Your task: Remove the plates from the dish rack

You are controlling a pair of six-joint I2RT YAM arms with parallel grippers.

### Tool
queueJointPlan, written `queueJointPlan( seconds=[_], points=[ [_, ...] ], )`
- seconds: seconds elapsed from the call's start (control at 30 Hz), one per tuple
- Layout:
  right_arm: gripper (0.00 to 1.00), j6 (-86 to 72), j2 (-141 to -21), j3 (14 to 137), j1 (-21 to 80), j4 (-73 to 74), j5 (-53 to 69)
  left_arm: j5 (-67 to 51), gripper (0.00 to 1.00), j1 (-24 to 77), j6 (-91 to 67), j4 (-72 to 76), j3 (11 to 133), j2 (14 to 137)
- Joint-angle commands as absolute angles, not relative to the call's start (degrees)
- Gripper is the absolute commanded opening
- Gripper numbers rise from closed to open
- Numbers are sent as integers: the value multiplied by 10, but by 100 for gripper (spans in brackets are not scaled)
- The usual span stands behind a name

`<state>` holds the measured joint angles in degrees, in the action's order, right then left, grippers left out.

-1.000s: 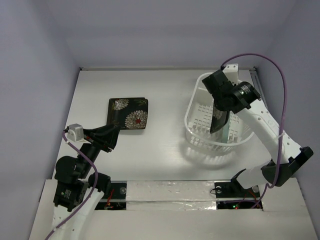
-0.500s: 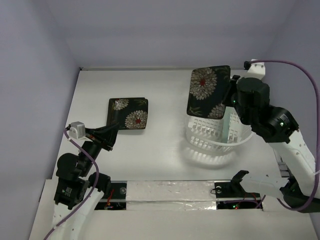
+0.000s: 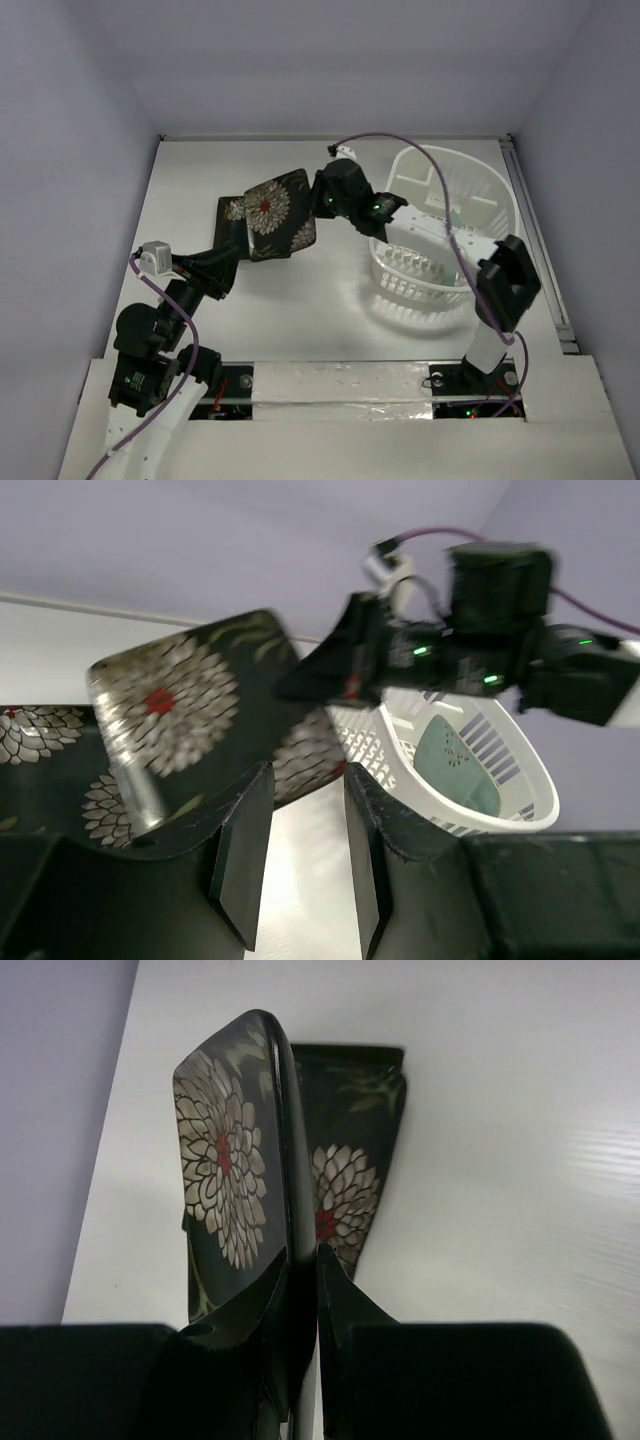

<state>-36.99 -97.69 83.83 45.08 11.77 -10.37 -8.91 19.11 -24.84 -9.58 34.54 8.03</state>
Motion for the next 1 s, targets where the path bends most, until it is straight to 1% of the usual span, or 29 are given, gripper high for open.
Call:
queueJointPlan(
  seconds=[0.0, 0.1, 0.33, 0.7, 0.97],
  points=[
    [0, -466, -1010, 918, 459, -76, -54, -87, 31, 191, -250, -78, 356, 90],
    [0, -483, -1061, 929, 465, -97, -55, -90, 32, 191, -250, -77, 355, 91],
    [0, -532, -1117, 923, 465, -139, -56, -91, 33, 191, -250, -76, 354, 90],
    [0, -575, -1172, 918, 465, -170, -62, -94, 33, 191, -250, -76, 353, 90],
    [0, -593, -1189, 918, 465, -174, -62, -95, 33, 191, -250, -74, 354, 88]
  ],
)
